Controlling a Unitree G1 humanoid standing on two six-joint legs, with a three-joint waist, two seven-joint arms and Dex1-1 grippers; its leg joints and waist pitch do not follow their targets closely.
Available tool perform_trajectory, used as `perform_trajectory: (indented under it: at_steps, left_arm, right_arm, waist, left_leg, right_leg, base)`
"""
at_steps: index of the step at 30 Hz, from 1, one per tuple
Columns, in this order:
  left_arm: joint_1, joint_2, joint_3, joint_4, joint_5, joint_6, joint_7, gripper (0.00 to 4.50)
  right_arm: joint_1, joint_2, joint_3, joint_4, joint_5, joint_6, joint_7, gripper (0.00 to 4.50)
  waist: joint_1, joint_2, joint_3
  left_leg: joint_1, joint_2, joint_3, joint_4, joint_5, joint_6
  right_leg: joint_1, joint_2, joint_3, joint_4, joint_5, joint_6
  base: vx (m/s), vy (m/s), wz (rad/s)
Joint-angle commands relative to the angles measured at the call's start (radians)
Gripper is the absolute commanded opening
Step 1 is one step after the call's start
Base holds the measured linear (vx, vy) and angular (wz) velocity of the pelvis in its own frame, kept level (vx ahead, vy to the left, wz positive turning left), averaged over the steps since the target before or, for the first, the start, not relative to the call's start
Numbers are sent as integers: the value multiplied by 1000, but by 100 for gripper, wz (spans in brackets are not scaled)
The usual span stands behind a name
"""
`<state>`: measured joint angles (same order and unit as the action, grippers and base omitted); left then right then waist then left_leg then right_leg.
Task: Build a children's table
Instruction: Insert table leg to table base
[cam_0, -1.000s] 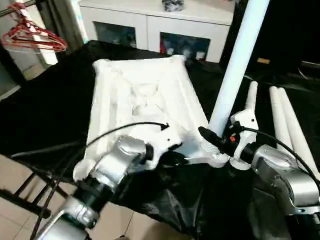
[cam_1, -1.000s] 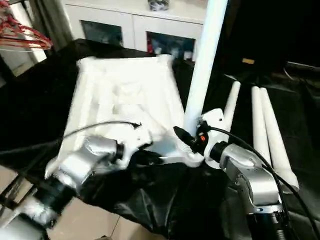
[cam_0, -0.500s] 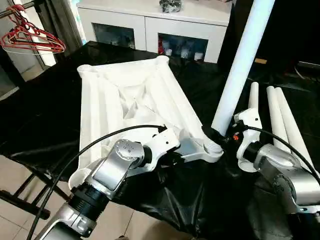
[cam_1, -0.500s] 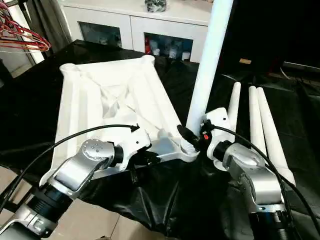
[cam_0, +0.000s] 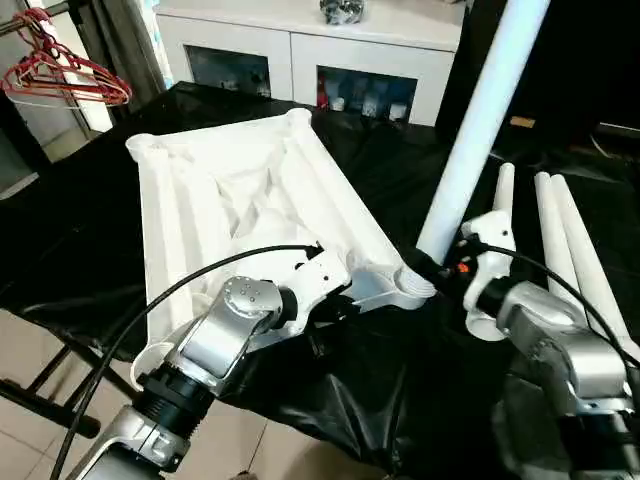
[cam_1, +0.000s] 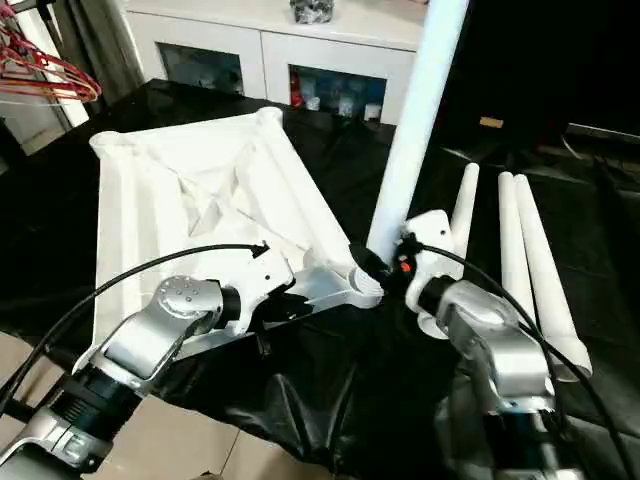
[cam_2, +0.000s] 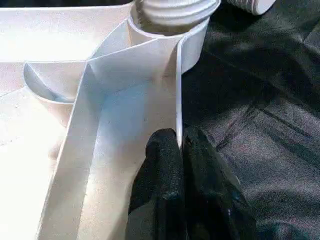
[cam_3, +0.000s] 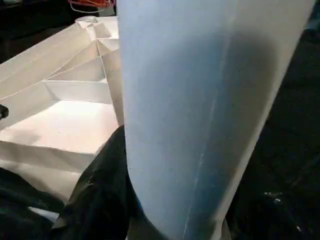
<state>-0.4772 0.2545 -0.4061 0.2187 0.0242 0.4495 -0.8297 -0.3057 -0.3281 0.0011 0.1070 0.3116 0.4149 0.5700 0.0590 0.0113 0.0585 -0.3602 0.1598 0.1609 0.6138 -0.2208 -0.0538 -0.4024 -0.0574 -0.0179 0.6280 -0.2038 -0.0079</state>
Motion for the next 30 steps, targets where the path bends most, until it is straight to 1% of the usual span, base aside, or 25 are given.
perform_trajectory:
  at_steps: [1,2,4,6,7,8,9,10,13,15,16,17,18,20,21,22,24,25,26,27,28,30]
  left_arm:
    - [1,1,22,3,-13,-14,-1,0]
    - [0,2,24,5,-13,-15,-4,0]
    - [1,4,24,5,-14,-14,-9,0]
    - [0,5,22,5,-14,-15,-12,0]
    - [0,7,22,6,-14,-16,-13,0]
    - [-1,9,20,7,-16,-17,-17,0]
    - [-2,10,19,8,-18,-18,-21,0]
    - [-4,13,19,9,-23,-20,-27,0]
    - [-4,16,18,7,-27,-19,-35,0]
    - [-4,16,18,7,-26,-19,-36,0]
    - [-4,15,18,7,-25,-18,-37,0]
    - [-4,16,19,6,-25,-17,-39,0]
    - [-4,17,19,6,-25,-17,-39,0]
    - [-5,18,19,6,-25,-16,-41,0]
    - [-6,18,19,7,-26,-16,-41,0]
    - [-7,18,19,8,-26,-15,-41,0]
    - [-9,18,19,11,-27,-16,-42,0]
    - [-11,19,19,13,-27,-17,-44,0]
    - [-11,20,19,13,-27,-17,-45,0]
    - [-11,20,19,13,-27,-17,-45,0]
    - [-13,21,19,15,-27,-17,-46,0]
    - [-16,22,19,18,-26,-19,-48,0]
  right_arm:
    - [-23,-10,22,19,-14,-10,13,191]
    - [-34,-2,24,34,-15,-15,12,191]
    - [-51,8,29,56,-19,-22,9,191]
    - [-57,11,31,65,-21,-24,9,191]
    - [-61,13,32,72,-22,-26,9,191]
    - [-69,18,32,87,-26,-31,11,191]
    - [-75,22,31,100,-29,-35,14,191]
    - [-86,28,29,129,-36,-50,17,191]
    - [-90,34,20,150,-27,-53,21,191]
    - [-91,35,17,159,-26,-59,21,191]
    - [-88,41,2,172,-10,-64,25,191]
    - [-87,44,-1,173,-4,-64,25,191]
    - [-85,45,-5,175,-2,-64,25,191]
    - [-70,59,-35,190,22,-73,33,191]
    - [-62,64,-47,199,31,-79,34,191]
    - [-52,69,-58,209,38,-91,37,191]
    - [-33,78,-75,230,48,-111,44,191]
    - [-18,85,-86,248,54,-130,46,191]
    - [-12,89,-90,255,56,-138,46,191]
    - [-10,89,-91,257,57,-140,46,191]
    - [8,100,-106,284,63,-168,45,191]
    - [26,107,-112,310,61,-199,47,191]
  waist:
    - [7,-13,-66]
    - [7,-22,-66]
    - [8,-18,-65]
    - [8,-18,-66]
    - [9,-21,-65]
    - [8,-20,-66]
    - [7,-21,-65]
    - [6,-20,-65]
    - [1,-20,-63]
    - [2,-20,-63]
    - [2,-19,-64]
    - [2,-12,-65]
    - [2,-14,-65]
    - [2,-15,-65]
    - [3,-9,-65]
    - [3,-14,-65]
    - [5,-12,-66]
    - [7,1,-67]
    - [6,-6,-66]
    - [6,-6,-66]
    - [7,-3,-66]
    - [9,-1,-65]
  left_leg:
    - [-5,51,-13,-68,-35,70]
    - [-5,52,-11,-68,-36,72]
    - [-6,52,-12,-68,-29,73]
    - [-5,51,-12,-68,-27,74]
    - [-6,51,-11,-68,-25,75]
    - [-6,52,-12,-68,-19,77]
    - [-7,51,-11,-68,-21,77]
    - [-7,51,-11,-68,-32,75]
    - [-6,51,-11,-70,-54,65]
    - [-5,52,-11,-70,-57,63]
    - [-5,53,-11,-70,-44,65]
    - [-4,53,-11,-70,-47,65]
    - [-5,53,-11,-70,-46,65]
    - [-4,52,-10,-70,-50,67]
    - [-4,52,-11,-69,-53,67]
    - [-5,53,-10,-70,-60,66]
    - [-4,54,-10,-70,-54,69]
    - [-3,54,-12,-70,-48,67]
    - [-3,54,-10,-70,-53,68]
    - [-3,54,-10,-70,-53,68]
    - [-3,55,-10,-70,-66,65]
    - [-2,56,-10,-72,-81,61]
  right_leg:
    - [63,-76,37,-69,-41,-258]
    - [63,-76,37,-70,-44,-257]
    - [63,-77,37,-68,-49,-256]
    - [63,-77,38,-69,-49,-257]
    - [63,-77,38,-68,-48,-255]
    - [63,-77,37,-66,-42,-256]
    - [62,-77,37,-67,-45,-255]
    - [63,-79,37,-68,-58,-256]
    - [62,-78,37,-73,-102,-250]
    - [61,-79,38,-74,-107,-247]
    - [61,-77,37,-71,-84,-250]
    - [60,-77,37,-71,-73,-254]
    - [61,-76,37,-70,-67,-256]
    - [61,-77,37,-70,-59,-262]
    - [61,-78,38,-70,-60,-264]
    - [63,-79,38,-71,-66,-265]
    - [61,-79,38,-70,-55,-269]
    - [60,-78,36,-67,-44,-273]
    - [60,-77,36,-70,-37,-275]
    - [60,-77,36,-70,-37,-275]
    - [61,-78,37,-71,-40,-278]
    - [60,-79,37,-73,-51,-280]
  base:
    - [0,0,0]
    - [0,0,0]
    - [0,0,0]
    - [0,0,0]
    - [0,0,0]
    - [0,0,0]
    - [0,0,0]
    - [0,0,0]
    - [0,0,0]
    - [0,0,0]
    - [0,0,0]
    - [0,0,0]
    - [0,0,0]
    - [0,0,0]
    - [0,0,0]
    - [0,0,0]
    - [0,0,0]
    - [0,0,0]
    - [0,0,0]
    - [0,0,0]
    - [0,0,0]
    - [0,0,0]
